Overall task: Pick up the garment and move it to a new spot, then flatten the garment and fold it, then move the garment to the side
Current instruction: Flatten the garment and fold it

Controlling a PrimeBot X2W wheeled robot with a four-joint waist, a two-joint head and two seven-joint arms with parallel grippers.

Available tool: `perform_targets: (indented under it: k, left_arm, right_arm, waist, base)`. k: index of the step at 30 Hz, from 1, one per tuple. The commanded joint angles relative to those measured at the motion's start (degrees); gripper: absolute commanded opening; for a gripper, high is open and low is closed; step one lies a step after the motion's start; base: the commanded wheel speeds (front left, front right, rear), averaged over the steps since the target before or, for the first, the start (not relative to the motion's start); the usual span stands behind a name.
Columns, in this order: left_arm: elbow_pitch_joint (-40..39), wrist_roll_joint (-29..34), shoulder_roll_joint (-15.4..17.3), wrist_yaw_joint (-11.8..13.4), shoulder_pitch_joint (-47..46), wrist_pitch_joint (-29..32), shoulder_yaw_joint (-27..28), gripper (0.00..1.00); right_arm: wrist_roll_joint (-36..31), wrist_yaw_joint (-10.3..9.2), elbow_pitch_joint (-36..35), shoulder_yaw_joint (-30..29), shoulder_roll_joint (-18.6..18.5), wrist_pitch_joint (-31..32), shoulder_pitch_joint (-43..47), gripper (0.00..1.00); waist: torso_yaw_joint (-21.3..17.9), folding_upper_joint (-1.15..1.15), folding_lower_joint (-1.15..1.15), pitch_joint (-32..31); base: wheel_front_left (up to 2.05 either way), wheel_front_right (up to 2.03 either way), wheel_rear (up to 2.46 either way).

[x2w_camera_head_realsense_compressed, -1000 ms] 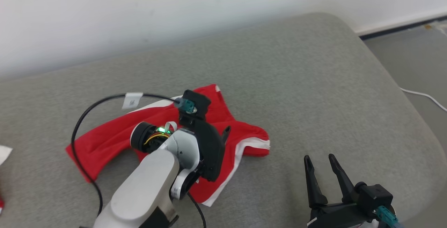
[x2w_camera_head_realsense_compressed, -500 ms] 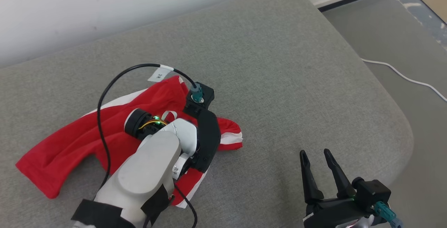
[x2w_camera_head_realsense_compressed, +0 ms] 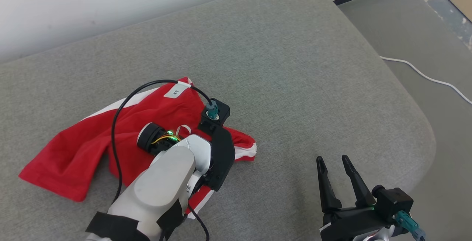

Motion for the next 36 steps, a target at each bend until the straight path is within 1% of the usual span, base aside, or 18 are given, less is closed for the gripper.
perform_targets:
  k: [1, 5, 7, 10, 11, 13, 14, 16, 19, 22, 23, 27, 29, 30, 31, 33, 36]
  left_arm:
    - [0.3, -0.6, -0.2, -0.2, 0.7, -1.6, 0.1, 0.00]
    - [-1.2, -2.5, -1.0, -0.4, -1.6, -8.5, 1.6, 0.00]
    - [-3.0, -4.8, -1.1, -0.8, -2.3, -12.9, 2.8, 0.00]
    - [-8.5, -10.3, -1.3, -1.1, -3.3, -20.8, 3.6, 0.00]
    - [-10.8, -12.2, -1.2, -0.8, -4.0, -23.9, 3.7, 0.00]
    - [-15.2, -17.8, -1.2, -0.5, -4.7, -29.8, 4.0, 0.00]
    - [-17.4, -19.8, -1.2, -0.2, -5.4, -32.7, 3.6, 0.00]
    - [-20.6, -24.1, -1.1, 1.3, -6.3, -38.8, 3.4, 0.00]
    - [-22.9, -28.5, -1.1, 3.9, -6.5, -45.7, 2.7, 0.00]
    - [-21.8, -30.3, -1.1, 6.5, -4.0, -48.4, 2.2, 0.00]
    - [-20.9, -30.3, -1.1, 7.0, -2.5, -48.9, 2.3, 0.00]
    - [-16.4, -33.5, -1.1, 7.6, 6.5, -49.7, 3.8, 0.00]
    - [-14.1, -34.5, -0.8, 7.5, 11.4, -50.0, 5.8, 0.00]
    - [-14.1, -34.5, -0.8, 7.5, 11.4, -50.0, 5.8, 0.00]
    - [-13.4, -34.7, -0.7, 7.5, 13.7, -50.1, 7.1, 0.00]
    - [-14.1, -33.8, -0.6, 7.7, 17.6, -50.2, 12.6, 0.00]
    - [-17.3, -30.2, -0.9, 6.9, 24.3, -50.1, 20.0, 0.00]
  right_arm:
    - [0.3, 0.20, -0.2, 0.1, 0.2, -0.1, -0.5, 1.00]
    - [-0.3, 0.20, 0.0, -0.1, 0.2, 0.0, -0.6, 1.00]
    - [-0.7, 0.20, 0.1, -0.1, 0.1, 0.0, -0.5, 1.00]
    - [-1.2, 0.20, 0.3, -0.1, 0.2, -0.1, -0.5, 1.00]
    - [-1.5, 0.20, 0.3, -0.2, 0.1, -0.1, -0.5, 1.00]
    - [-1.9, 0.20, 0.4, -0.3, 0.1, -0.1, -0.3, 1.00]
    - [-2.1, 0.20, 0.4, -0.4, 0.1, 0.0, -0.1, 1.00]
    - [-2.5, 0.20, 0.5, -0.9, 0.1, -0.1, 0.1, 1.00]
    - [-3.2, 0.20, 0.5, -1.0, 0.1, 0.0, 0.6, 1.00]
    - [-3.7, 0.20, 0.5, -1.3, 0.1, -0.1, 0.9, 1.00]
    - [-3.9, 0.20, 0.5, -1.4, 0.1, 0.0, 1.0, 1.00]
    - [-4.4, 0.20, 0.7, -1.3, 0.1, -0.1, 1.3, 1.00]
    - [-4.6, 0.20, 0.8, -1.1, 0.1, -0.1, 1.3, 1.00]
    - [-4.6, 0.20, 0.8, -1.1, 0.1, -0.1, 1.3, 1.00]
    - [-4.6, 0.20, 0.8, -1.1, 0.1, 0.0, 1.4, 1.00]
    - [-4.9, 0.20, 0.9, -1.2, 0.1, -0.1, 1.6, 1.00]
    - [-5.1, 0.20, 0.8, -1.2, 0.1, 0.0, 1.8, 1.00]
  waist:
    - [0.7, 0.00, 0.00, 0.1]
    - [2.2, 0.00, 0.00, -0.2]
    - [3.0, 0.00, 0.00, -0.6]
    - [4.3, 0.00, 0.00, -1.4]
    - [4.8, 0.00, 0.00, -1.6]
    - [5.8, 0.00, 0.00, -2.2]
    - [6.4, 0.00, 0.00, -2.5]
    - [7.8, 0.00, 0.00, -3.1]
    - [10.0, 0.00, 0.00, -3.8]
    - [12.7, 0.00, 0.00, -4.2]
    - [13.5, 0.00, 0.00, -4.4]
    - [16.5, 0.00, 0.00, -5.1]
    - [17.6, 0.00, 0.00, -5.6]
    - [17.6, 0.00, 0.00, -5.6]
    - [18.1, 0.00, 0.00, -5.8]
    - [19.2, 0.00, 0.00, -6.1]
    - [20.5, 0.00, 0.00, -6.5]
  base:
    - [0.00, 0.00, 0.00]
    - [0.00, 0.00, 0.00]
    - [0.00, 0.00, 0.00]
    - [0.00, 0.00, 0.00]
    - [0.00, 0.00, 0.00]
    - [0.00, 0.00, 0.00]
    - [0.00, 0.00, 0.00]
    - [0.00, 0.00, 0.00]
    - [0.00, 0.00, 0.00]
    - [0.00, 0.00, 0.00]
    - [0.00, 0.00, 0.00]
    - [0.00, 0.00, 0.00]
    - [0.00, 0.00, 0.00]
    - [0.00, 0.00, 0.00]
    - [0.00, 0.00, 0.00]
    - [0.00, 0.00, 0.00]
    - [0.00, 0.00, 0.00]
